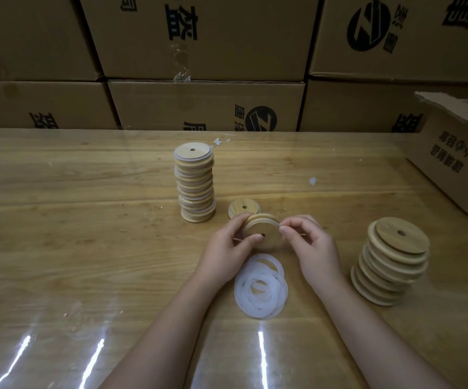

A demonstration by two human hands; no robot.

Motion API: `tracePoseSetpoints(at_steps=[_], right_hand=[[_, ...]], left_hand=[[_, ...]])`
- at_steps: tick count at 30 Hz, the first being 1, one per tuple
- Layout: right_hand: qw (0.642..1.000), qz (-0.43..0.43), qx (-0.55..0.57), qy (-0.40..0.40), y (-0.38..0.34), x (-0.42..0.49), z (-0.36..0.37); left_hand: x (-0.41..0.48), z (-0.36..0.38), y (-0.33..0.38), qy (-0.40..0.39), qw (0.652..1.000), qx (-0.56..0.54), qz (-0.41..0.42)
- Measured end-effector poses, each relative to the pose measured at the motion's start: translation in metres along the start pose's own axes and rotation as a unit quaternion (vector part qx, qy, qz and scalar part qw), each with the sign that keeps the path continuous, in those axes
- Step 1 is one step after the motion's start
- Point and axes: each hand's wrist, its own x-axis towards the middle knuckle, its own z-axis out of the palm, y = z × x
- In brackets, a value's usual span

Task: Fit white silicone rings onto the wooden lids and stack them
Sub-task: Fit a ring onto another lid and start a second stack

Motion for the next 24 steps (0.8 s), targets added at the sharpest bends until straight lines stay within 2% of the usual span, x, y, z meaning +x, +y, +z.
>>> tracePoseSetpoints(at_steps=[5, 9, 12, 24], right_hand=[[1.000, 0.016, 0.003, -0.002, 0.0016, 0.0006, -0.0007], [0.999, 0.033, -0.013, -0.018, 0.0032, 0.0011, 0.0002], [0.999, 0.039, -0.024, -0.028, 0.0034, 0.0011, 0.0006], [0.996, 0.021, -0.063, -0.052, 0.0011, 0.0005, 0.0007]], left_hand=[[0.0006, -0.0021, 0.0004, 0.022, 0.999, 0.024, 0.003], [0.0028, -0.0056, 0.0010, 0.024, 0.995, -0.078, -0.053], [0.0038, -0.0044, -0.0002, 0.029, 0.991, -0.111, -0.070], [0.0037, -0.0037, -0.0015, 0.029, 0.990, -0.113, -0.072]])
